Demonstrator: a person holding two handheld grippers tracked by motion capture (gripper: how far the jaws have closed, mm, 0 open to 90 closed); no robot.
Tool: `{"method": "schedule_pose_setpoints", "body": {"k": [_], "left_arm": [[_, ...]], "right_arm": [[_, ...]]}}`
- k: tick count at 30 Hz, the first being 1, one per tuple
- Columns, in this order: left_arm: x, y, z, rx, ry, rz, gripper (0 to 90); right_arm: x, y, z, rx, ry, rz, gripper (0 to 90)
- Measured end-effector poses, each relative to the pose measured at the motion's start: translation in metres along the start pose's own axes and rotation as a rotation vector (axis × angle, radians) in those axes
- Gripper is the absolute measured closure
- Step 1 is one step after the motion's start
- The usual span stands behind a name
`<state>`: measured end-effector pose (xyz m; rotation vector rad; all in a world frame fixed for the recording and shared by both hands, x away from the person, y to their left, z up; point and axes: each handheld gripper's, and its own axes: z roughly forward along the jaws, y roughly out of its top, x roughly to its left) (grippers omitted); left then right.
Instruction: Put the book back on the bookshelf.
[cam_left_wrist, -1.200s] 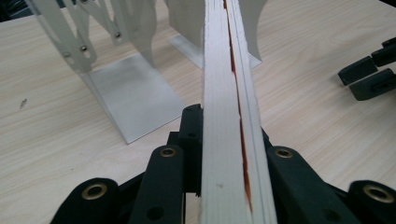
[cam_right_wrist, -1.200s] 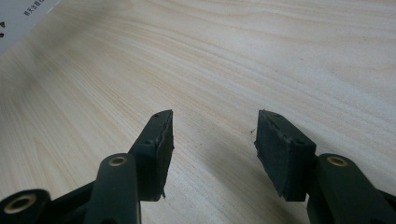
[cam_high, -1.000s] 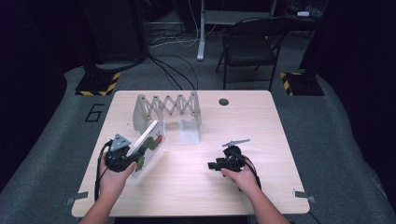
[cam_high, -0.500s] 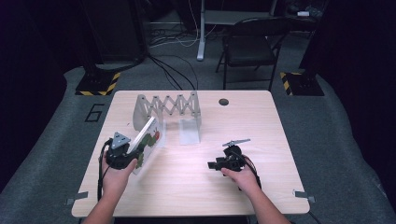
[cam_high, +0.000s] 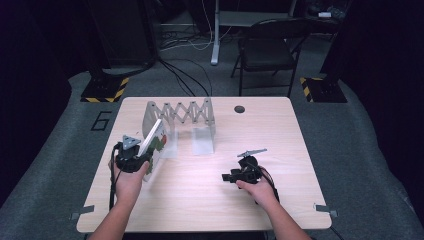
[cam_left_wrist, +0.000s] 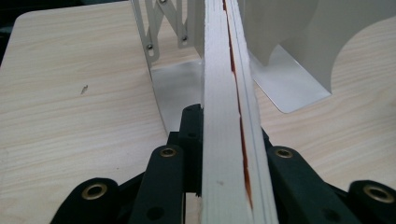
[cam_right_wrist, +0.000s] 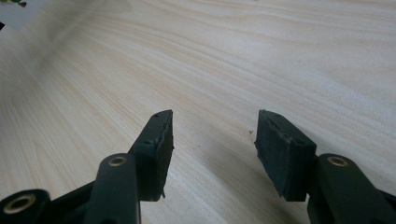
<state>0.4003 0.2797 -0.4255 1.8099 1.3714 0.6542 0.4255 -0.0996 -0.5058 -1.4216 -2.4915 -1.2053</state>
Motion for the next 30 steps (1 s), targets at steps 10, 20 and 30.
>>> {"method": "schedule_pose_setpoints", "body": {"k": [10, 20, 30], "left_arm": [[0.001, 0.01, 0.02, -0.003, 0.036, -0.017, 76.1], [0.002, 0.012, 0.037, 0.002, 0.07, -0.022, 76.1], [-0.003, 0.013, 0.049, 0.01, 0.082, -0.034, 76.0]], "right_arm": [[0.001, 0.0, 0.001, 0.009, 0.0, 0.015, 46.1], [0.001, -0.001, 0.001, 0.012, 0.005, 0.013, 46.1], [-0.001, -0.001, -0.001, 0.008, 0.007, 0.017, 46.1]]}}
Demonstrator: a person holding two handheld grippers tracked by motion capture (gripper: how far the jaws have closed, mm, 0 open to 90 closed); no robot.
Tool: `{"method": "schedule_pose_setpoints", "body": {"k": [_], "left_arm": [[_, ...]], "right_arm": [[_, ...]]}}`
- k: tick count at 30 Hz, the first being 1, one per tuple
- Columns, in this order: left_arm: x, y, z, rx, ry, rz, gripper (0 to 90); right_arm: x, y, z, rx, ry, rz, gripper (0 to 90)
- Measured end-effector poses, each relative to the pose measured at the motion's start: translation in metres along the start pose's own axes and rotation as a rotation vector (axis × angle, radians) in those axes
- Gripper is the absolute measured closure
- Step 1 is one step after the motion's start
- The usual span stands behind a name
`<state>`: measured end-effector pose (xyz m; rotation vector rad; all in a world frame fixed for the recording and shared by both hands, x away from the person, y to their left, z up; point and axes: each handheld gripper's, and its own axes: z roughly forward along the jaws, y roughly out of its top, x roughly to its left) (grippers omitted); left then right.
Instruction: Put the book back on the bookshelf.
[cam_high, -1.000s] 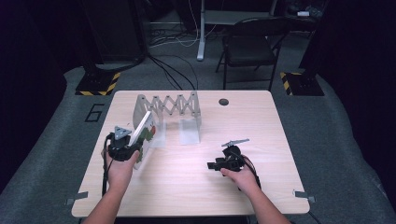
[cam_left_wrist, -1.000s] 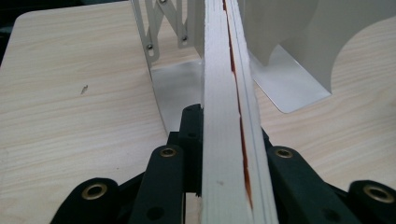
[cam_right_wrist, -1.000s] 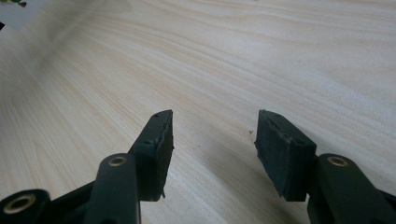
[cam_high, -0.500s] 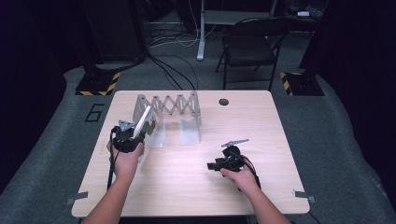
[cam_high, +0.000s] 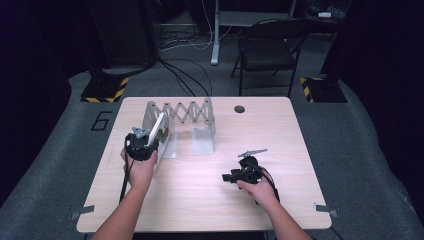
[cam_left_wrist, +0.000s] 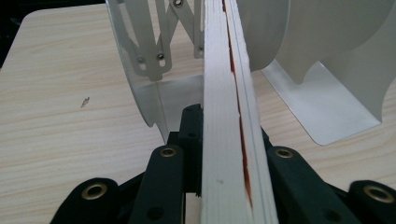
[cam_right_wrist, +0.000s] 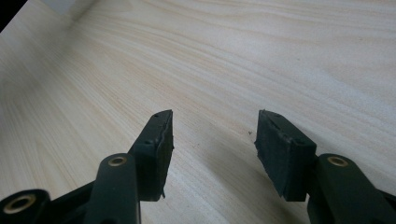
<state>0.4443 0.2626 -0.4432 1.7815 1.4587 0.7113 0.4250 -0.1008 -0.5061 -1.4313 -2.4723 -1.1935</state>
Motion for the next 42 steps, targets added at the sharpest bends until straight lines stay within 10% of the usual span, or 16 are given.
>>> {"method": "schedule_pose_setpoints", "body": {"k": [42], "left_arm": [[-0.007, 0.006, 0.019, 0.031, 0.031, 0.019, 74.9]], "right_arm": [[0.002, -0.001, 0.001, 0.003, 0.004, -0.009, 46.0]]}}
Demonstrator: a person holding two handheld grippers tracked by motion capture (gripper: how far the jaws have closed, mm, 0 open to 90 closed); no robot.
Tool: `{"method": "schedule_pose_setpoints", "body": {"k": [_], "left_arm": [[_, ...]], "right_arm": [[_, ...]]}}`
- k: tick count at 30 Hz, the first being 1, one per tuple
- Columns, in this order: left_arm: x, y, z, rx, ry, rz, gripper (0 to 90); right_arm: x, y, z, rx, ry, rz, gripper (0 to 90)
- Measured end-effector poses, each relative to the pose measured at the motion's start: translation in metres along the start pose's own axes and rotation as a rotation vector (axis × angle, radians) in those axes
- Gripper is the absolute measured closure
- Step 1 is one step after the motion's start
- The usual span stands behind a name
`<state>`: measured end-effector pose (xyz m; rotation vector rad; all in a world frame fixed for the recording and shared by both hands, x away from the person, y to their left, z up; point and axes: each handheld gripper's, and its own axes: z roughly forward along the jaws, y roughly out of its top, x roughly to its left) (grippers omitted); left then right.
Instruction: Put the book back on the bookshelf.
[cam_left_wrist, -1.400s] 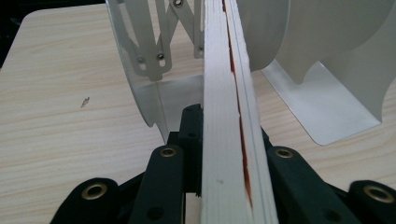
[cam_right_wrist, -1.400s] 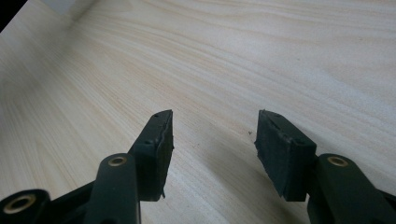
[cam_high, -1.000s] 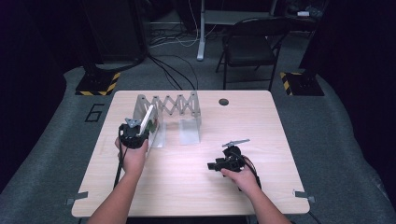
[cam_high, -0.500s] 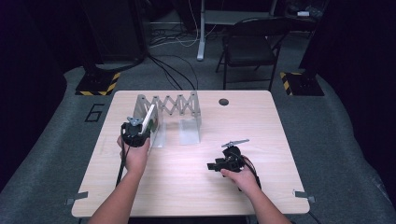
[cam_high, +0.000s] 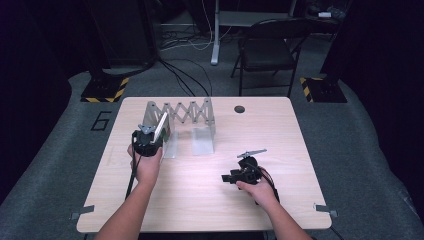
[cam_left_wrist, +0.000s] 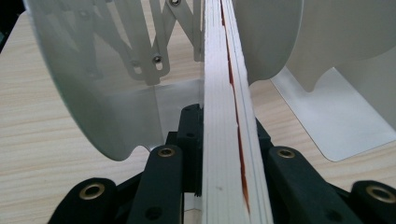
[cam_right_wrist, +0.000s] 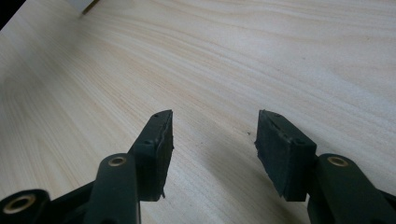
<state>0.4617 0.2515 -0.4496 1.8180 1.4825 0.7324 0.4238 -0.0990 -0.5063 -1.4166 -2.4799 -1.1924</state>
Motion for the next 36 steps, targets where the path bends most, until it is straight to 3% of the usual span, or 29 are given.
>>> {"method": "schedule_pose_setpoints", "body": {"k": [19, 22, 36], "left_arm": [[0.004, 0.0, -0.006, -0.004, -0.022, 0.004, 69.6], [0.005, 0.001, -0.009, -0.006, -0.023, 0.007, 68.1], [0.006, 0.004, -0.029, -0.054, -0.041, 0.009, 64.7]], "right_arm": [[0.001, 0.0, 0.002, 0.01, -0.001, -0.006, 45.9], [0.0, 0.0, 0.004, 0.003, 0.0, -0.024, 45.9], [0.0, 0.001, 0.005, 0.013, -0.009, -0.015, 45.8]]}}
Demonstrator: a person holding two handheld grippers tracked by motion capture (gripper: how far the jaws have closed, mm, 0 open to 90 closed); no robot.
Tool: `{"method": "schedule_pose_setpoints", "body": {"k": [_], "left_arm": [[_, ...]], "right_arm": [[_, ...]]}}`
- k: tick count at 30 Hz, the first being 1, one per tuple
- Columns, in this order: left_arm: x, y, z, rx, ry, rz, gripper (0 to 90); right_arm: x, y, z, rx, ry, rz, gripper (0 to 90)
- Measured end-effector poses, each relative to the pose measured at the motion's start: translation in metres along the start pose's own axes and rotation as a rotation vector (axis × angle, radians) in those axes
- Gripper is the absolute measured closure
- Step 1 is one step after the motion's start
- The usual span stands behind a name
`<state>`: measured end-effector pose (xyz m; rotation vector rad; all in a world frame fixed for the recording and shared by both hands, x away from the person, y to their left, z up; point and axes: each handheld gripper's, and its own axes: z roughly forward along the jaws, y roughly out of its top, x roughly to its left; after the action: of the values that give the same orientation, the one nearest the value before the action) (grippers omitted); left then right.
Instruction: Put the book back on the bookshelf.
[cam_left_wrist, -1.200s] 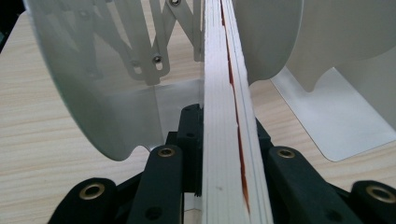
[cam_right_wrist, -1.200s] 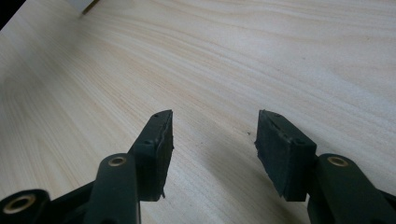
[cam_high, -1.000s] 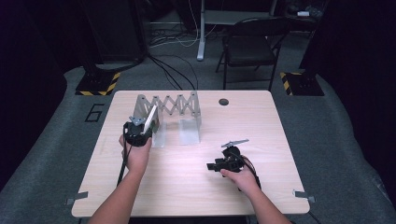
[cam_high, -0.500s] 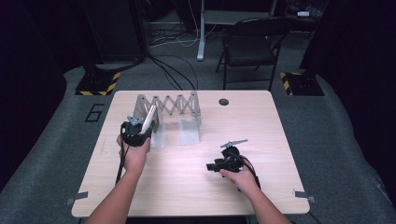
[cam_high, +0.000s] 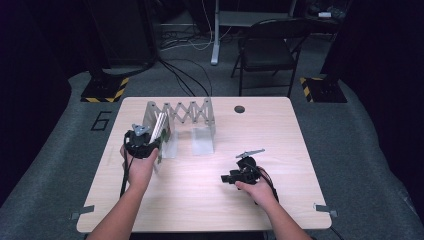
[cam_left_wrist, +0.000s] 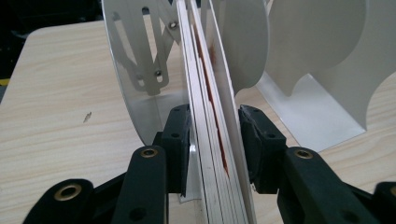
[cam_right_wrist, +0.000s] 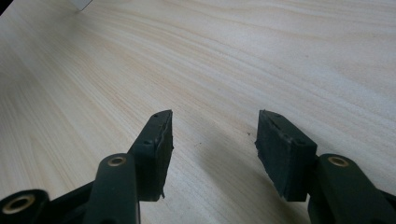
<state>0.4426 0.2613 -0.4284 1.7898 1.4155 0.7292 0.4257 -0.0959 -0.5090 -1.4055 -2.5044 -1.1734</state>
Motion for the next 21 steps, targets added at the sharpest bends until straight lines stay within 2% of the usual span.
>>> {"method": "schedule_pose_setpoints", "body": {"k": [1, 3, 10, 11, 15, 21], "left_arm": [[-0.001, 0.002, -0.005, -0.025, -0.004, -0.004, 64.4], [-0.001, 0.004, -0.009, -0.037, -0.002, 0.001, 64.5], [-0.003, 0.01, -0.019, -0.048, -0.013, 0.026, 64.6], [-0.004, 0.011, -0.019, -0.051, -0.014, 0.024, 64.6], [-0.005, 0.012, -0.023, -0.051, -0.03, 0.03, 64.5], [-0.006, 0.016, -0.033, -0.053, -0.049, 0.037, 64.1]], "right_arm": [[0.0, 0.0, 0.0, 0.0, 0.0, 0.001, 45.8], [-0.001, 0.0, 0.0, -0.001, -0.001, 0.001, 45.8], [-0.001, 0.001, 0.0, -0.008, -0.002, -0.008, 45.8], [0.0, 0.001, -0.001, 0.001, -0.003, 0.005, 45.8], [0.0, 0.001, 0.0, -0.003, -0.003, -0.005, 45.8], [0.0, 0.001, -0.001, -0.002, -0.002, 0.005, 45.8]]}}
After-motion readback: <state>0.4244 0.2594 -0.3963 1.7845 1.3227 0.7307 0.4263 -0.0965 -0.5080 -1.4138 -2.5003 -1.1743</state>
